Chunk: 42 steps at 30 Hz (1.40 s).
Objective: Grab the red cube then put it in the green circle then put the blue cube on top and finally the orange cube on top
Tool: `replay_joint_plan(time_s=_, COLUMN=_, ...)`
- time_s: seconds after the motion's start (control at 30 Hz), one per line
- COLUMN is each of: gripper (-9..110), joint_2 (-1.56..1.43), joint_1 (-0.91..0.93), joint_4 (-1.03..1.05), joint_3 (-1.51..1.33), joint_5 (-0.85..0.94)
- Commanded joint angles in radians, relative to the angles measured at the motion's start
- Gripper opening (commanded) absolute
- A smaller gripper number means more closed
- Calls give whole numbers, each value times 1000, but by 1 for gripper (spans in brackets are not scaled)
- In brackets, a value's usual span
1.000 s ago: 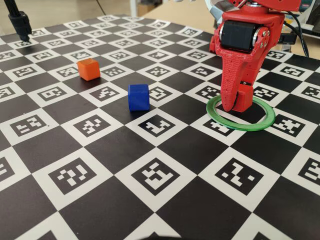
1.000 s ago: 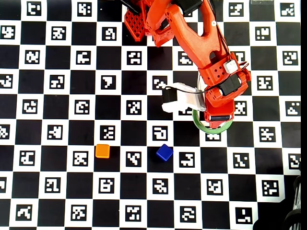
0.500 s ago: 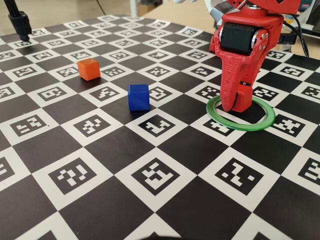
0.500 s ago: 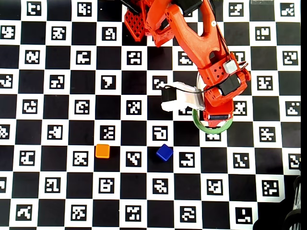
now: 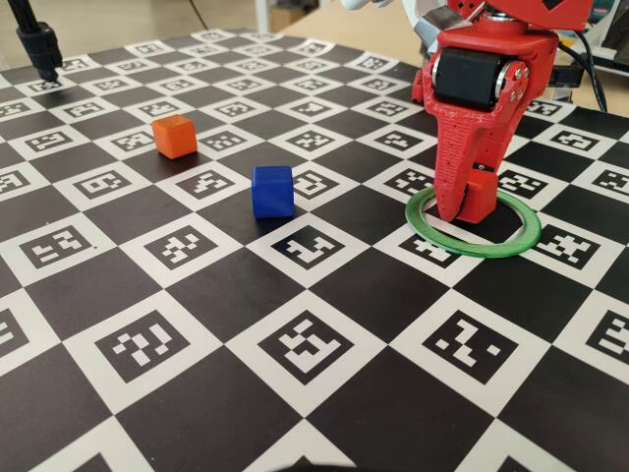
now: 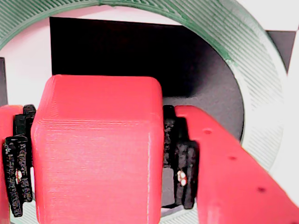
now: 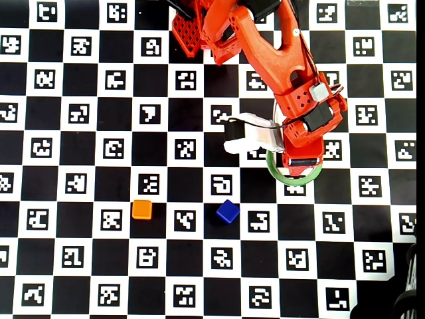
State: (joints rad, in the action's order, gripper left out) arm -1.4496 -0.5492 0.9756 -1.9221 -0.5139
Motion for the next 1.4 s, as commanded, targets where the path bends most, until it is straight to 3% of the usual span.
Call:
replay_joint_plan(time_s=0.0, gripper=0, joint_2=-75, joint_1=-9, joint_4=-23, joint_3=5, joint_5=-12)
replay_joint_plan(time_s=0.63, gripper=2, joint_2=-80, joint_1=-21, joint_4=-43, joint_3=-26, joint_5=2)
replay_joint_plan(time_s=1.37, gripper=24, joint_2=-103, joint_1=-35, joint_4=-74, joint_3=-75, joint_5=2)
